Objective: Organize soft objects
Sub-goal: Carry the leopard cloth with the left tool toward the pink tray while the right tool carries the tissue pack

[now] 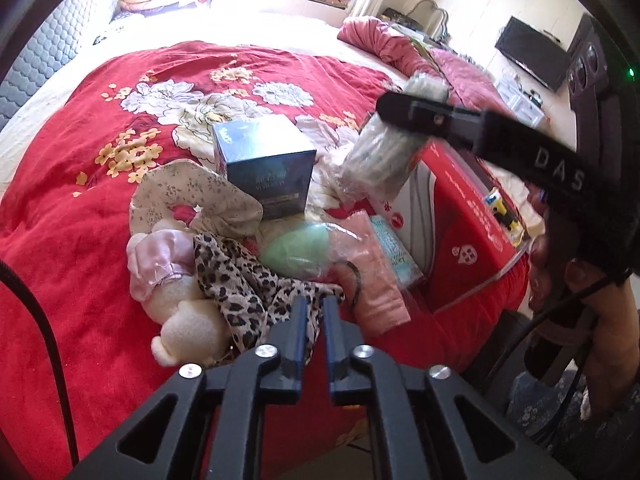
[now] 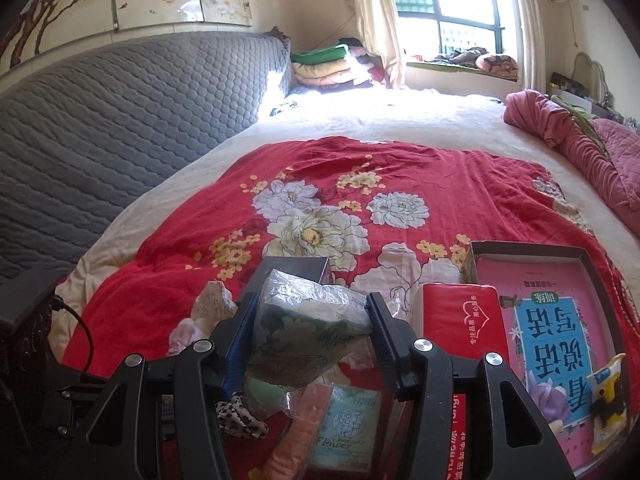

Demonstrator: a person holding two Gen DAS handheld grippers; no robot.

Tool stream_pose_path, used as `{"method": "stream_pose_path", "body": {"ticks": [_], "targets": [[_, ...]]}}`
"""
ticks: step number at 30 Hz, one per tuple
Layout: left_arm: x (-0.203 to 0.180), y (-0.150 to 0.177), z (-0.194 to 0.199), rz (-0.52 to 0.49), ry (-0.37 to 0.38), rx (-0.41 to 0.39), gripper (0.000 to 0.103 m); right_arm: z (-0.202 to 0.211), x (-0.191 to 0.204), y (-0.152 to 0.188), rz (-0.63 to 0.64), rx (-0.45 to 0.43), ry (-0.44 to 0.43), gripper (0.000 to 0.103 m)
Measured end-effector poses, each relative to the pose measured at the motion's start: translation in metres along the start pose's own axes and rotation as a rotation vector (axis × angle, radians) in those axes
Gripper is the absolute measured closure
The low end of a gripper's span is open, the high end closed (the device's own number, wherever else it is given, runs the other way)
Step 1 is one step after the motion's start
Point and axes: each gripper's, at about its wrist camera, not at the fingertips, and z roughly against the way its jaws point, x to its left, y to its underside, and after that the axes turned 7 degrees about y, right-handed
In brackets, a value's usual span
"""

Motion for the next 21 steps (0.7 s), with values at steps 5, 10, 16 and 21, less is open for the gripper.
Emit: {"method": "stream_pose_path", "body": {"ticks": [5,10,16,21], "targets": [[-0.01,0.004,-0.011,-0.049,-0.062,0.046,0.061,0.007,-0.008,0.001,-0.031,-0.005,-0.019,0.048],[-0.019,0.005,-0.027,-0.104,-0.16,0.083,0.061,0.017,-0.014,0.001,-0.05,-0.024,-0.025,0.048],[-0.031,0.005,-0.05,-0.197,-0.273,0.134,0.075,0.027,-0.023,0.001,-0.083,-0.042,-0.027,0.048],[-0.022,0.007,-0.056,-0.162,-0.264,0.152,0.101,0.035,-0.026,0.0,-0.102,-0.054,-0.035,0.048]]}}
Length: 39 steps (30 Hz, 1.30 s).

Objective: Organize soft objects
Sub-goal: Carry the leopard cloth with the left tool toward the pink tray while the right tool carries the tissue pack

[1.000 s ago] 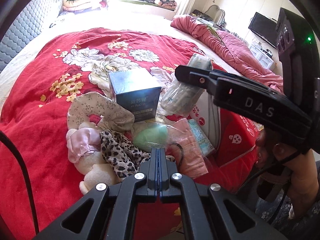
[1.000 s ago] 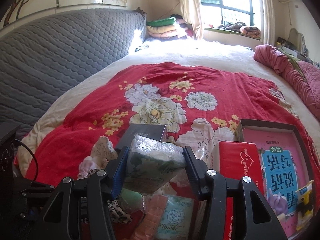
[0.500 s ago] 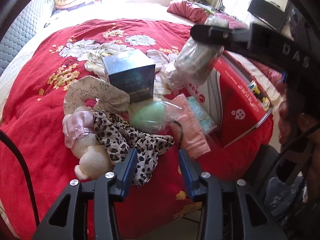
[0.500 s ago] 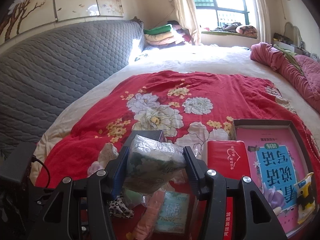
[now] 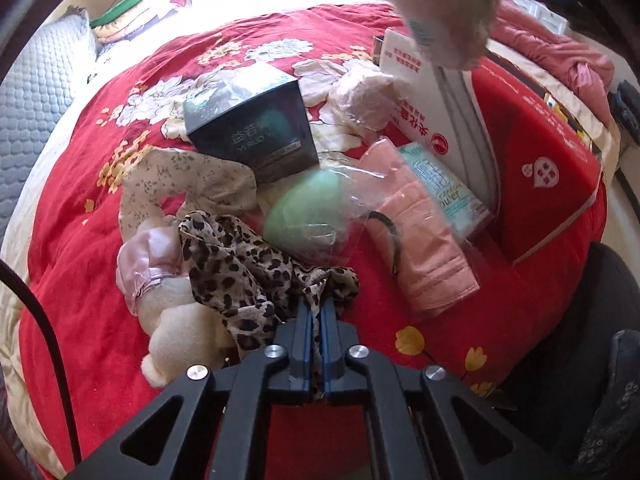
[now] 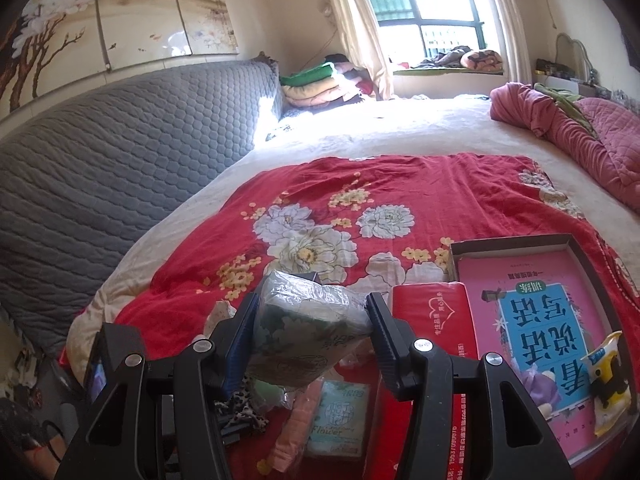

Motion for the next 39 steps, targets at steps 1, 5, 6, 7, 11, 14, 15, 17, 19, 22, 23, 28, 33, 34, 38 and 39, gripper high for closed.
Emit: {"method": "stream_pose_path", "body": {"ticks": [1,5,6,7,11,14,15,17,19,22,23,28,33,34,38,39], "targets": [[0.003,0.0,0.004,0.016,0.021,-0.016,0.101,0.002,-0.001,0.0,-0.003,-0.004,0.0,0.048],[0.013,-0.003,0.027,0.087,0.087,-0.08,0.101,0.01,-0.004,-0.001,-0.01,-0.017,-0.005,0.048],[0.014,-0.005,0.035,0.101,0.102,-0.102,0.101,0.012,-0.005,-0.001,-0.013,-0.021,-0.007,0.048],[0.015,-0.006,0.042,0.11,0.121,-0.12,0.101,0.014,-0.007,-0.002,-0.017,-0.025,-0.008,0.048],[0.013,-0.016,0.065,0.123,0.133,-0.174,0.101,0.022,-0.011,-0.003,-0.028,-0.038,-0.008,0.048],[0.01,-0.023,0.081,0.126,0.136,-0.212,0.101,0.026,-0.014,-0.003,-0.036,-0.044,-0.01,0.048],[0.009,-0.025,0.086,0.127,0.142,-0.221,0.101,0.028,-0.015,-0.004,-0.038,-0.048,-0.011,0.048],[0.005,-0.031,0.096,0.128,0.149,-0.243,0.101,0.031,-0.017,-0.004,-0.044,-0.056,-0.009,0.048],[0.0,-0.037,0.105,0.118,0.151,-0.266,0.101,0.036,-0.021,-0.005,-0.052,-0.065,-0.009,0.048],[-0.01,-0.045,0.114,0.103,0.156,-0.288,0.101,0.044,-0.027,-0.007,-0.06,-0.084,0.001,0.048],[-0.013,-0.048,0.116,0.098,0.16,-0.29,0.101,0.047,-0.029,-0.007,-0.063,-0.09,0.004,0.048],[-0.034,-0.061,0.122,0.068,0.168,-0.309,0.101,0.059,-0.045,-0.007,-0.093,-0.117,0.025,0.048],[-0.057,-0.074,0.126,0.027,0.18,-0.322,0.101,0.073,-0.062,-0.007,-0.128,-0.147,0.057,0.048],[-0.061,-0.076,0.126,0.019,0.182,-0.325,0.101,0.076,-0.066,-0.007,-0.136,-0.154,0.064,0.048],[-0.084,-0.089,0.125,-0.019,0.206,-0.326,0.101,0.086,-0.084,-0.006,-0.166,-0.172,0.096,0.048],[-0.089,-0.092,0.124,-0.028,0.211,-0.327,0.101,0.088,-0.089,-0.006,-0.177,-0.176,0.104,0.048]]}}
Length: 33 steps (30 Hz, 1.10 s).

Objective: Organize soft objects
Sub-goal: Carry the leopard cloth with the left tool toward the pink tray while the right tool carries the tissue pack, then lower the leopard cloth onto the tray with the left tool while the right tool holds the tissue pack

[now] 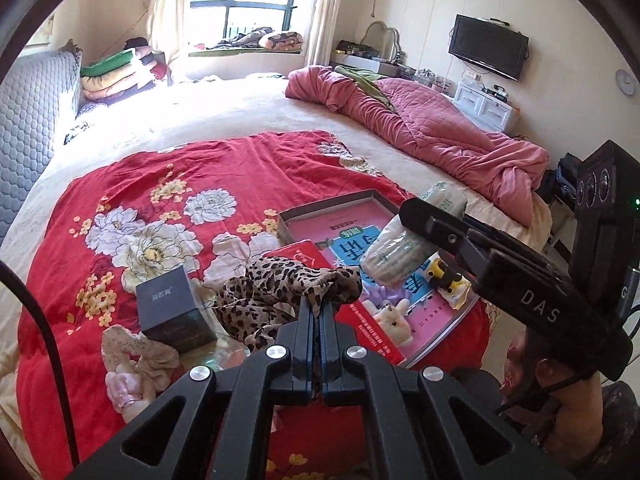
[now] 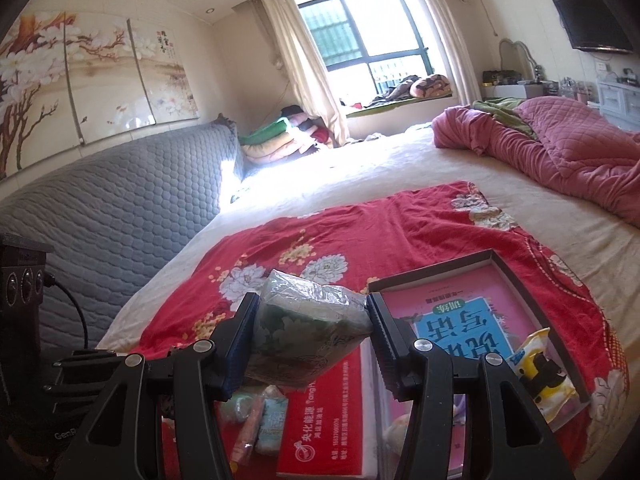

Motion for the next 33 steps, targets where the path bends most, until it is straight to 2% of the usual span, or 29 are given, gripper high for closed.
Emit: {"method": "stream_pose_path", "body": {"ticks": [10,16,21,33], "targets": [[-0.045,-0.022,-0.041,-0.065,0.07,0.04,0.101,0.018,-0.061,0.002,-0.104,-0.023,0.11,0.048],[-0.063,-0.024,-0.07,-0.105,0.078,0.088,0.101,0.021,-0.102,0.01,-0.181,-0.007,0.18,0.048],[-0.072,-0.022,-0.095,-0.123,0.082,0.133,0.101,0.016,-0.126,0.021,-0.228,0.039,0.223,0.048],[-0.081,-0.016,-0.144,-0.145,0.072,0.241,0.101,-0.014,-0.157,0.05,-0.282,0.237,0.283,0.048]]}}
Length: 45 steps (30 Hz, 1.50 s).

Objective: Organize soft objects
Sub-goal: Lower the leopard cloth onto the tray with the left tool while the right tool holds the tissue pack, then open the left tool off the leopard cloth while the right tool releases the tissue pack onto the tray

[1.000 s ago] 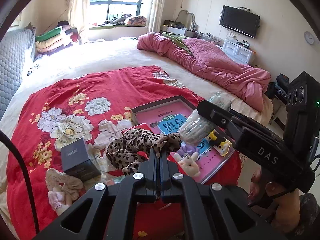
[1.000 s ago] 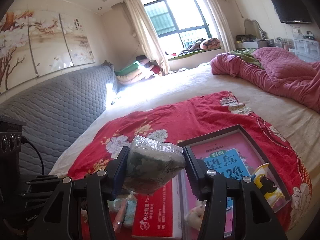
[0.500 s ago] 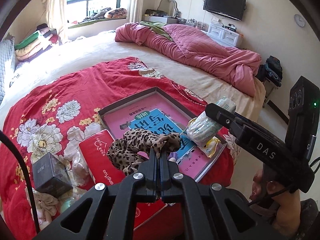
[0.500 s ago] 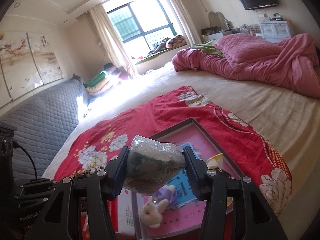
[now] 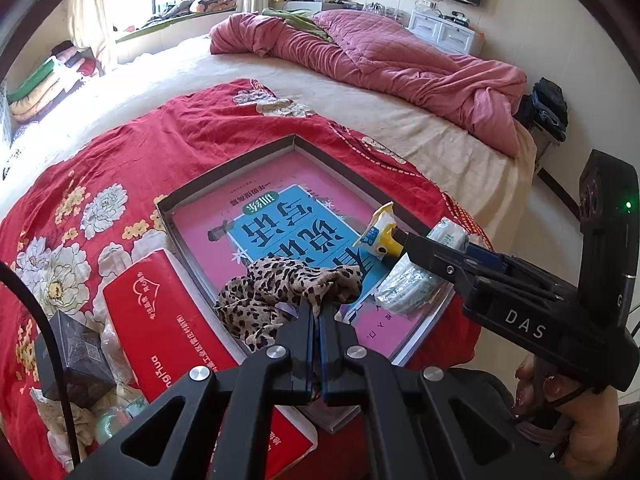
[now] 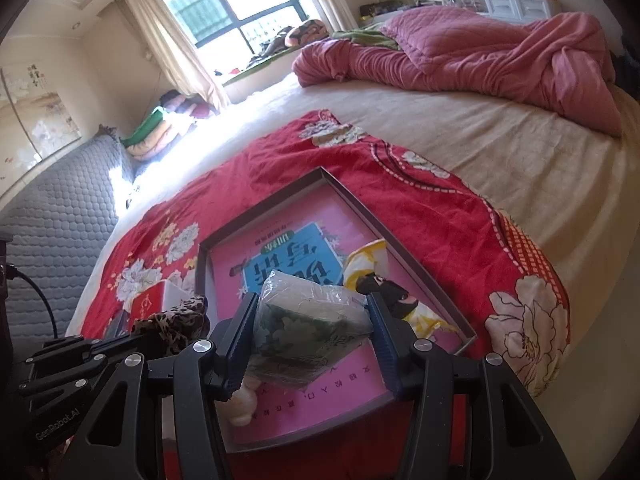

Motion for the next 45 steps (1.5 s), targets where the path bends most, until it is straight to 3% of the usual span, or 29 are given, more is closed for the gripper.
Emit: {"method": "stream_pose_path", "body": {"ticks": [10,32,35,39,43,45], "targets": [[-0.004,0.003,-0.03,-0.028,-0.015,0.082,0.101,-0.018,-0.003,0.01,0.037,0.073,0.056,0.047],[-0.016,0.009,-0.051,-0.038,0.019,0.138,0.099,-0.028,-0.009,0.008,0.021,0.041,0.094,0.042],[-0.019,0.011,-0.053,-0.038,0.029,0.152,0.094,-0.029,-0.01,0.008,0.029,0.038,0.113,0.031],[-0.02,0.013,-0.054,-0.027,0.053,0.154,0.085,-0.031,-0.013,0.009,0.02,0.039,0.116,0.031],[-0.021,0.014,-0.052,-0.031,0.056,0.154,0.068,-0.026,-0.013,0.007,0.019,0.012,0.122,0.031],[-0.022,0.014,-0.051,-0.03,0.058,0.151,0.066,-0.024,-0.013,0.006,0.018,-0.002,0.123,0.03]]}}
